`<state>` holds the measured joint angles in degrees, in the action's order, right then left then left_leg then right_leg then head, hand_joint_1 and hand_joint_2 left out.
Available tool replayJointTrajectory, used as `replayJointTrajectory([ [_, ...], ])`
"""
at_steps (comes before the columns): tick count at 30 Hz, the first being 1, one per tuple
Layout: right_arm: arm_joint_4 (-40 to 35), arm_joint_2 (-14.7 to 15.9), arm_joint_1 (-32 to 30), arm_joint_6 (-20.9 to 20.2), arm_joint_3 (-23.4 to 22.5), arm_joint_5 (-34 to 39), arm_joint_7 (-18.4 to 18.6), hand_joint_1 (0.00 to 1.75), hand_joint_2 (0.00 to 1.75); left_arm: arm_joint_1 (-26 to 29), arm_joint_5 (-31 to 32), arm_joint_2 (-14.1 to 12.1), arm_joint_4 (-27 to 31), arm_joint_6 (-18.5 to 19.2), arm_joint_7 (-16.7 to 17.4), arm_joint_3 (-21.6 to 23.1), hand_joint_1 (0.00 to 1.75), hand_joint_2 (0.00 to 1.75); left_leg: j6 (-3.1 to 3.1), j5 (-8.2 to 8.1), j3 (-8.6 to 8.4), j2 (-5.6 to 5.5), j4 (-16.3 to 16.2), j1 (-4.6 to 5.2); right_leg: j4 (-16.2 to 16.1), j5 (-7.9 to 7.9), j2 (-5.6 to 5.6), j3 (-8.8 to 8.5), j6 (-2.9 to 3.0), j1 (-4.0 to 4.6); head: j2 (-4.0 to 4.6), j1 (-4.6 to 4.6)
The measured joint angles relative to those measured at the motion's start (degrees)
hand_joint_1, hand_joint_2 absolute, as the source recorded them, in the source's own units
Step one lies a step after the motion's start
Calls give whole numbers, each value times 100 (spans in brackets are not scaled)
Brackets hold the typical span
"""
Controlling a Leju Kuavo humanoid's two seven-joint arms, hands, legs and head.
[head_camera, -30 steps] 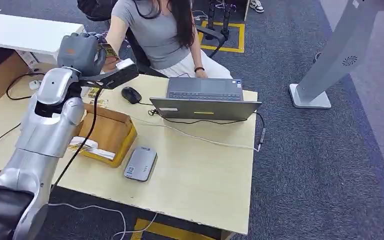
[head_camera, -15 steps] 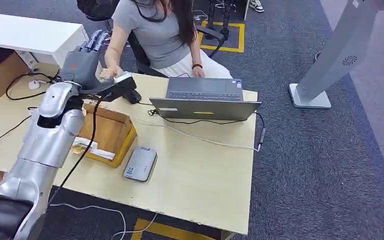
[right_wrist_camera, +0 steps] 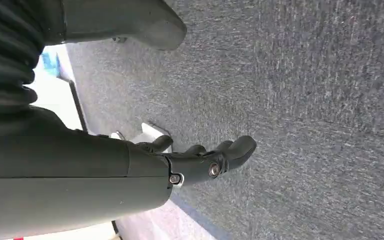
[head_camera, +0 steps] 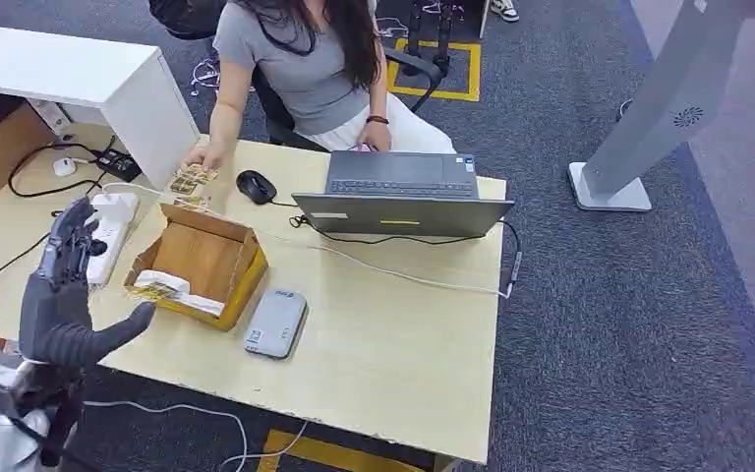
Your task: Pass the card to the sensor for recognition and then transmit it.
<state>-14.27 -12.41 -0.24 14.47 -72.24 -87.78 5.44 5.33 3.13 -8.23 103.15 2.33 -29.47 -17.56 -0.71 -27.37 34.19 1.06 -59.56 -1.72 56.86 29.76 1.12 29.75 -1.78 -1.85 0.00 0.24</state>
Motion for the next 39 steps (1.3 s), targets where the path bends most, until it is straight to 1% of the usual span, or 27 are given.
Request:
replayJointTrajectory([
  [1, 0, 2, 1, -29, -18, -15, -13, 0, 175, 188, -369, 199, 137, 225, 135, -274, 0, 175, 0, 0, -6, 1, 0, 0, -1, 0, -2, -3, 0, 0, 0, 2],
  [2, 0, 7, -2, -63, -33, -17, -13, 0, 175, 343, -626, 455, 222, 496, 232, -608, 0, 175, 0, 0, -9, 1, -1, 0, -2, 0, -3, -4, 0, 0, 0, -2],
  [3, 0, 11, -5, -59, -53, -13, -18, 0, 175, 446, -647, 715, 244, 717, 290, -951, 0, 175, 1, 0, -9, 1, -1, 0, -2, 0, -1, -5, -1, -1, 0, -2],
  [4, 0, 9, -12, -46, -70, -9, -29, 0, 175, 514, -527, 969, 244, 933, 305, -1314, 0, 175, 1, 0, -8, 0, -2, 1, -5, 0, 0, -5, -1, -1, 0, -2],
  [5, 0, 4, -17, -35, -92, -6, -37, 0, 175, 559, -356, 1275, 228, 1248, 265, -1765, 0, 175, 2, -1, -9, -1, -2, 1, -6, 0, 0, -4, -1, -1, 0, -2],
  [6, -4, -7, -23, -24, -109, -11, -50, 0, 175, 571, -219, 1528, 183, 1556, 176, -2198, 0, 175, 2, -1, -9, -1, -2, 1, -6, -1, 1, -3, -2, -1, 0, -2],
  [7, -11, -17, -28, -20, -120, -15, -68, 0, 175, 580, -128, 1740, 130, 1771, 97, -2572, 0, 175, 2, -1, -10, -1, -2, 0, -7, -1, 1, 7, -1, -1, 0, -2],
  [8, -20, -26, -30, -20, -138, -15, -72, 0, 175, 582, -60, 1902, 93, 1868, 62, -2870, 0, 175, 2, -1, -11, -1, -2, 0, -7, -1, 1, 10, -1, -1, 0, 0],
  [10, -28, -28, -33, -20, -168, -15, -74, 0, 175, 573, 24, 2157, 60, 1910, 62, -3265, 0, 175, 2, -1, -10, -3, -2, 0, -7, -1, 5, 9, -1, 0, 0, 0],
  [12, -42, -31, -33, -22, -203, -15, -81, 0, 175, 568, 57, 2333, 45, 1920, 102, -3581, 0, 175, 2, -1, -10, -6, -2, 0, -6, -1, 9, 8, -1, 0, 0, 0],
  [13, -44, -28, -32, -24, -208, -17, -81, 0, 175, 557, 52, 2391, 45, 1912, 181, -3665, 0, 175, 2, -1, -9, -7, -2, 0, -5, -1, 10, 6, -1, 0, 0, -2],
  [14, -48, -31, -32, -24, -210, -35, -85, 0, 175, 555, -16, 2441, 38, 1839, 351, -3768, 0, 175, 2, 0, -9, -8, -2, 0, -5, -1, 11, -5, -1, 0, 0, 0],
  [15, -50, -31, -32, -24, -212, -79, -90, 0, 175, 564, -156, 2507, -21, 1673, 590, -3859, 0, 175, 1, -1, -13, -8, -2, 0, -4, -2, 10, -9, -1, 0, 0, -2],
  [16, -50, -33, -33, -24, -214, -127, -90, 0, 175, 571, -294, 2559, -161, 1423, 778, -3929, 0, 175, 1, -1, -15, -8, -2, 1, -4, -2, 10, -11, -1, -1, 0, 0],
  [17, -59, -37, -33, -20, -216, -157, -85, 0, 175, 583, -446, 2602, -388, 1120, 864, -3979, 0, 175, 1, -1, -15, -8, -2, 1, -5, -1, 10, -10, -1, -1, 0, 0],
  [18, -68, -42, -34, -13, -221, -186, -79, 0, 175, 603, -560, 2644, -647, 822, 904, -4006, 0, 175, 2, -1, -16, -8, -2, 1, -6, -1, 10, -10, -1, -1, 0, -2],
  [20, -79, -55, -35, 42, -223, -214, 11, 0, 175, 616, -952, 2732, -1386, 153, 1138, -4030, 0, 175, 2, -1, -15, -11, -2, 2, -6, -1, 13, -9, -1, -2, 0, 2],
  [23, -85, -61, -35, 109, -223, -214, 146, 0, 175, 614, -1499, 2836, -2537, -616, 1436, -4030, 0, 175, 3, -2, -14, -12, -2, 1, -12, 0, 14, 1, -2, -2, 0, -9],
  [24, -85, -61, -35, 118, -223, -212, 173, 0, 175, 596, -1602, 2845, -2890, -821, 1497, -4027, 0, 0, 3, -2, -15, -12, -2, 2, -13, 0, 14, 1, -2, -2, 0, -15],
  [25, -85, -61, -34, 118, -223, -205, 199, 0, 175, 578, -1703, 2852, -3222, -989, 1557, -4025, 0, 0, 4, -3, -14, -12, -2, 2, -13, -1, 14, 1, -2, -2, 0, -9],
  [27, -85, -61, -32, 109, -214, -205, 249, 0, 175, 530, -1790, 2854, -3819, -1122, 1682, -4025, 0, 0, 4, -2, -15, -13, -4, 2, -14, -1, 17, 0, -3, -2, 0, -13],
  [29, -85, -61, -28, 98, -201, -205, 288, 0, 175, 498, -1753, 2854, -4233, -1135, 1804, -4025, 0, 0, 4, -2, -15, -13, -4, 2, -14, -2, 17, 0, -3, -2, 0, -13],
  [32, -96, -61, -27, 48, -201, -205, 295, 0, 175, 367, -1526, 2845, -4817, -1091, 1953, -4043, 0, 0, 4, -2, -16, -21, -4, 0, -14, -2, 27, -7, -3, -1, 0, -15],
  [33, -98, -61, -27, 35, -201, -205, 297, 0, 175, 356, -1421, 2845, -4937, -1072, 1977, -4049, 0, 175, 4, -2, -18, -21, -4, -2, -14, -3, 25, -7, -3, 1, 0, -15],
  [37, -125, -61, -29, 20, -177, -65, 295, 0, 175, 252, -997, 2814, -5341, -914, 2025, -4075, 0, 175, 6, 0, -19, -26, -4, -1, -13, -3, 30, -7, -2, 0, 0, -13],
  [39, -160, -52, -20, -13, -6, 158, 291, 0, 175, 206, -898, 2775, -5540, -868, 2034, -3999, 0, 175, 5, 0, -19, -25, -4, -1, -13, -3, 28, -6, -2, 0, 0, -13],
])
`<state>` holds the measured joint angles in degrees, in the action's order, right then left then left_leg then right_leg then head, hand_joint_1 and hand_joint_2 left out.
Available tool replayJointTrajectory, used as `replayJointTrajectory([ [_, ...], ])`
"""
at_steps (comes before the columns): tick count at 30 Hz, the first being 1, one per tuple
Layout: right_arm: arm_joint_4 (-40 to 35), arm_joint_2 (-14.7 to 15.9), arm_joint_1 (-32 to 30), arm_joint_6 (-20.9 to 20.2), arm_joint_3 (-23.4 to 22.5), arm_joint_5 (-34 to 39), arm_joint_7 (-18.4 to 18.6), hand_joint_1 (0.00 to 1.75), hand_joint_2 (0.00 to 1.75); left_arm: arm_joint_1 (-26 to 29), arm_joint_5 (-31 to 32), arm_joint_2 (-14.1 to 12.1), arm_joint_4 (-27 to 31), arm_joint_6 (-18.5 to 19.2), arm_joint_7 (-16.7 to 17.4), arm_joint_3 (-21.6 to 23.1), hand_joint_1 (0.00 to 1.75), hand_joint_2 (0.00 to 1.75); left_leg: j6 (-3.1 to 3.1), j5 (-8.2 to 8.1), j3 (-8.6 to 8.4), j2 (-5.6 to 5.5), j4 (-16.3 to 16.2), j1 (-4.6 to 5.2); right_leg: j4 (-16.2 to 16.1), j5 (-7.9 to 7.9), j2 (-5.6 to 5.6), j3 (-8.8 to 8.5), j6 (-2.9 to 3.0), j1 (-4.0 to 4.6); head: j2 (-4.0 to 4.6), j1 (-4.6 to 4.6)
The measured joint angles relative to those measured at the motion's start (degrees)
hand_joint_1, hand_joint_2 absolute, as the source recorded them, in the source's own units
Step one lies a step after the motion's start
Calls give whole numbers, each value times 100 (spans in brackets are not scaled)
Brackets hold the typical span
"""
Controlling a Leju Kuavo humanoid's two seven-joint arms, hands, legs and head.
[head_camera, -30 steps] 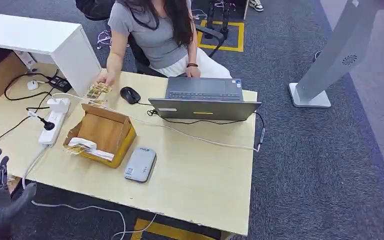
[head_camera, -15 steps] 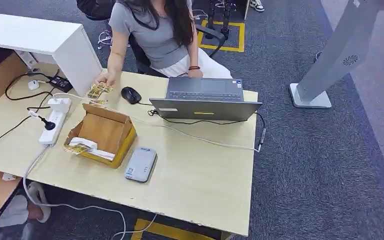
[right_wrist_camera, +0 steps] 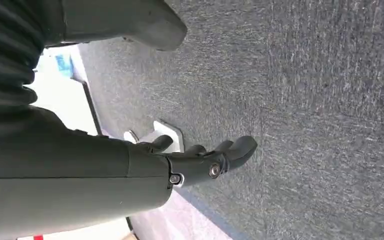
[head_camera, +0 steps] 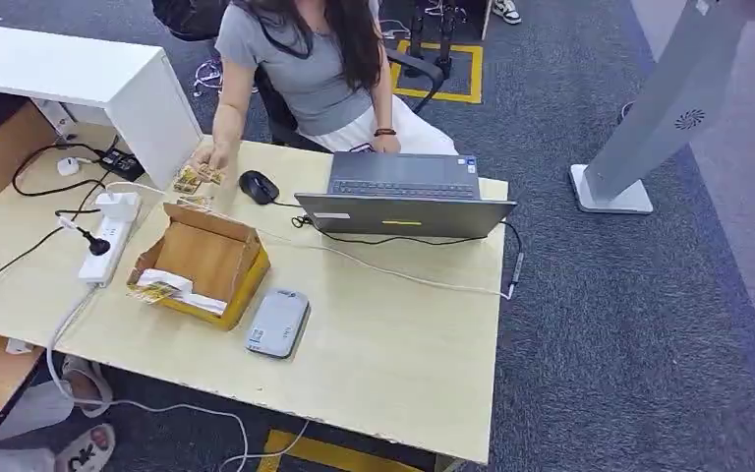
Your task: Pass the card to the sensor for recognition and then transmit it.
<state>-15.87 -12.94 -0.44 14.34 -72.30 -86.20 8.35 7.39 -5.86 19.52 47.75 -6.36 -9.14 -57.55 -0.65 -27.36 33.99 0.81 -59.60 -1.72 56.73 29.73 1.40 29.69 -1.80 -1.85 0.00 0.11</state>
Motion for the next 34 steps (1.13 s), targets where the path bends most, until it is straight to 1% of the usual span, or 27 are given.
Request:
replayJointTrajectory([
  [2, -28, 15, 5, -46, 189, 278, -15, 0, 175, -45, 46, -41, -146, 35, 9, 111, 0, 175, 0, 0, 0, 0, 0, 0, 0, 0, 1, -1, 0, 0, 0, -2],
  [3, -42, 22, 3, -72, 280, 418, -26, 0, 175, -57, 55, -74, -201, 39, 33, 174, 0, 0, 0, 0, 0, 0, 0, 0, 0, 0, 1, -1, 0, 0, 0, 0],
  [4, -59, 28, -1, -96, 376, 562, -53, 0, 0, -64, 70, -92, -264, 48, 57, 238, 0, 0, 0, 0, 0, 0, 0, 0, 0, 0, 0, -1, 0, 0, 0, 0],
  [7, -109, 48, -35, -162, 688, 999, -85, 0, 0, -74, 96, -173, -391, 90, 103, 437, 0, 0, 0, 0, 0, -1, 0, 0, 0, 0, 1, -1, 0, 0, 0, -2],
  [12, -111, 50, -38, -166, 706, 1021, -85, 0, 0, -74, 98, -183, -398, 90, 105, 450, 0, 0, 0, 0, 1, -1, 0, 0, 0, 0, 1, -1, 0, 0, 0, -2],
  [14, -203, 138, -134, -310, 1448, 1944, -186, 0, 0, -74, 155, -369, -655, 146, 192, 1011, 0, 0, 0, 0, 1, -1, 0, 0, 0, 0, 0, -1, 0, 0, 0, 0],
  [15, -227, 179, -162, -361, 1676, 2216, -203, 0, 0, -71, 170, -435, -732, 164, 225, 1200, 175, 0, 0, 0, 2, -1, 0, 0, 0, 1, 1, -1, 0, 0, 0, 0],
  [26, -350, 433, -319, -638, 3045, 3880, -367, 0, 0, -36, 275, -789, -1143, 280, 404, 2275, 175, 0, 0, 0, 2, -2, 0, 0, 0, 0, 1, -2, 0, 0, 0, 0],
  [27, -358, 457, -330, -658, 3156, 4017, -378, 175, 0, -30, 280, -817, -1176, 288, 415, 2367, 175, 0, 0, 0, 2, -2, 0, 0, 0, 0, 1, -1, 0, 0, 0, 0],
  [34, -422, 636, -432, -833, 4047, 5078, -485, 175, 0, 24, 356, -1059, -1418, 352, 524, 3101, 175, 0, 0, 0, 3, -3, 0, 0, 0, 1, 1, -1, 0, 0, 0, 0],
])
